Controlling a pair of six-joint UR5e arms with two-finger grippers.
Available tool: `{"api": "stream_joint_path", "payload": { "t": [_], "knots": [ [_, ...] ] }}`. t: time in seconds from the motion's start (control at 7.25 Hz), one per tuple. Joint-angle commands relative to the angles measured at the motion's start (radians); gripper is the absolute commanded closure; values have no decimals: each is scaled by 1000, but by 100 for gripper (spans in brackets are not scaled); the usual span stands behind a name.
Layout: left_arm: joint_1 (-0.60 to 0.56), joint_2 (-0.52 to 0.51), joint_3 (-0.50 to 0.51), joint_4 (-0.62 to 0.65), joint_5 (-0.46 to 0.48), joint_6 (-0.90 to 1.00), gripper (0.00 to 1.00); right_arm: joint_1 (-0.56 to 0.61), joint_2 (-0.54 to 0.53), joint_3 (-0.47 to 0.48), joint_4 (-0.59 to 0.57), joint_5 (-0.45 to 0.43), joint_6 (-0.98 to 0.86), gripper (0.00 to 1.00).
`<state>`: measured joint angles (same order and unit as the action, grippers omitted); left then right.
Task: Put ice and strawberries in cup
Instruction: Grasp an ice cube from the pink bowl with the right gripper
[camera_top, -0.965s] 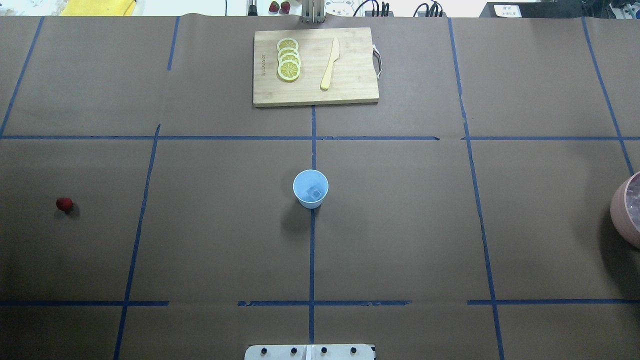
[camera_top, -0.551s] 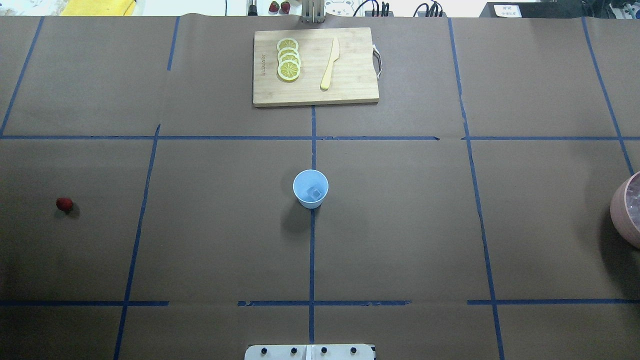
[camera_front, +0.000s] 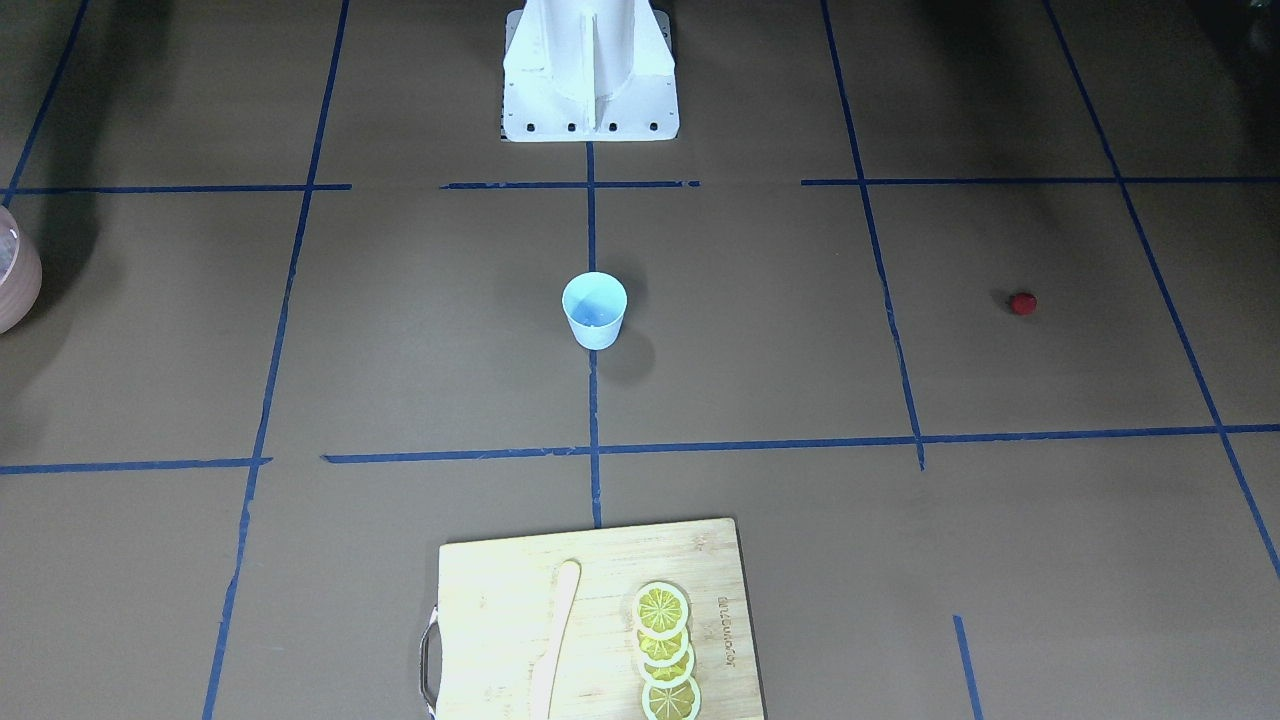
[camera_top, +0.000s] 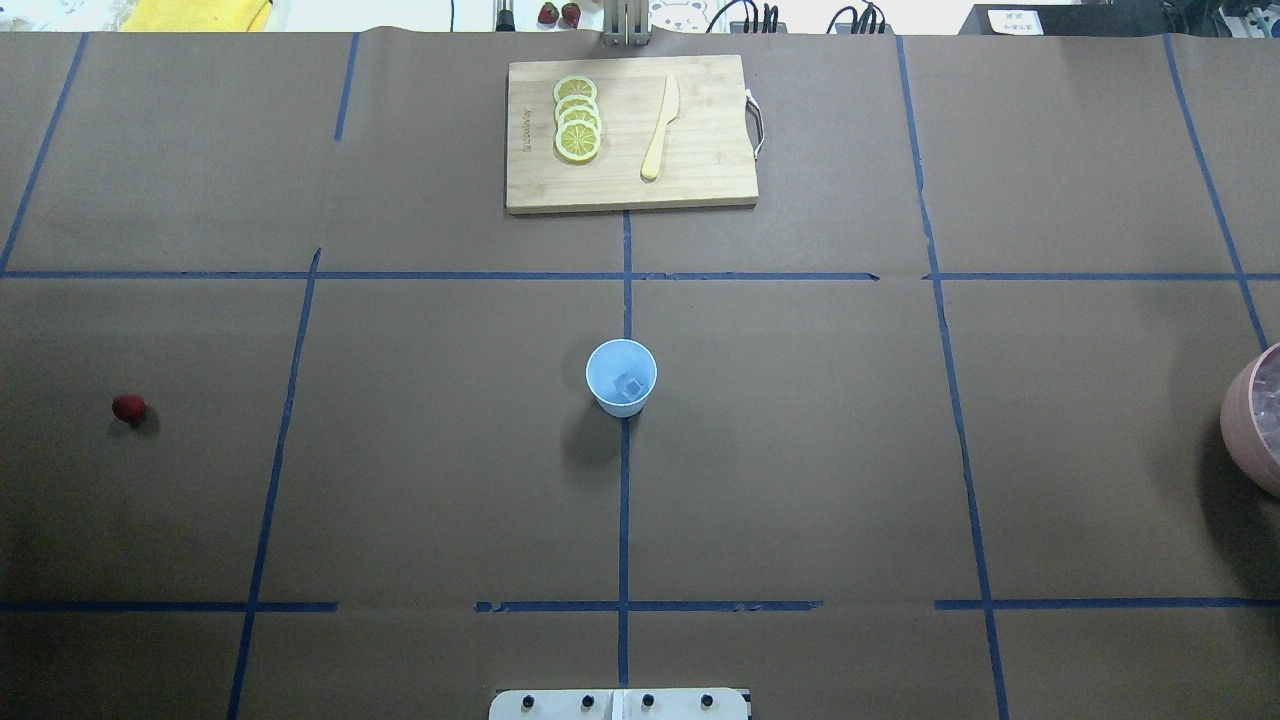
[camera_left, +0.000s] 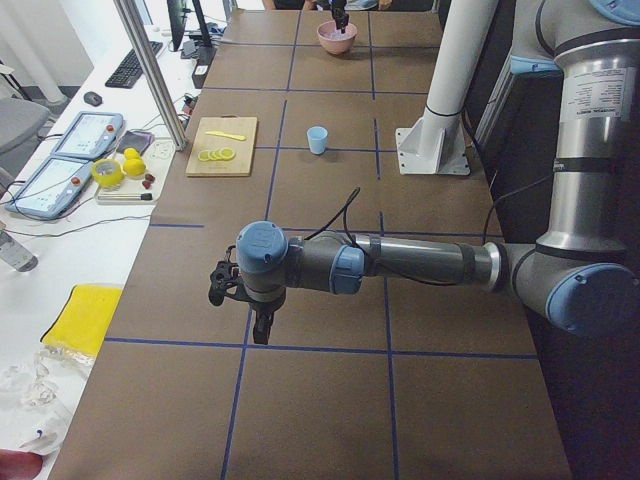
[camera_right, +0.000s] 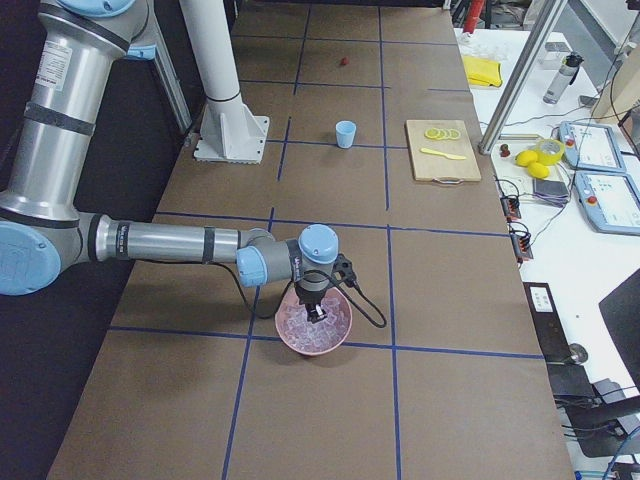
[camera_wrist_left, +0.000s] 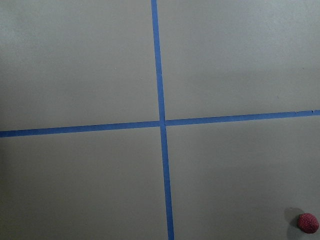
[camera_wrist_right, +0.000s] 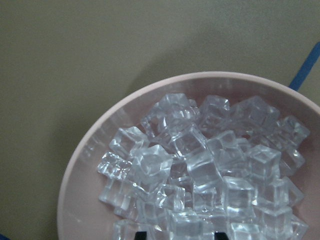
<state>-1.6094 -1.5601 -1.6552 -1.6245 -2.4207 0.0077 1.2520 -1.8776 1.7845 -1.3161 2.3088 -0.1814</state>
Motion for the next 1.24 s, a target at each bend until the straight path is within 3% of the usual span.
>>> {"api": "stream_joint_path", "payload": {
  "t": [0.0,1.1],
  "knots": [
    [0,0,0,0,0,0,0,-5,0,-14,1,-2,-4,45],
    [0,0,0,0,-1,2,0,-8,0,-20,2,-14,-4,47]
  ]
}}
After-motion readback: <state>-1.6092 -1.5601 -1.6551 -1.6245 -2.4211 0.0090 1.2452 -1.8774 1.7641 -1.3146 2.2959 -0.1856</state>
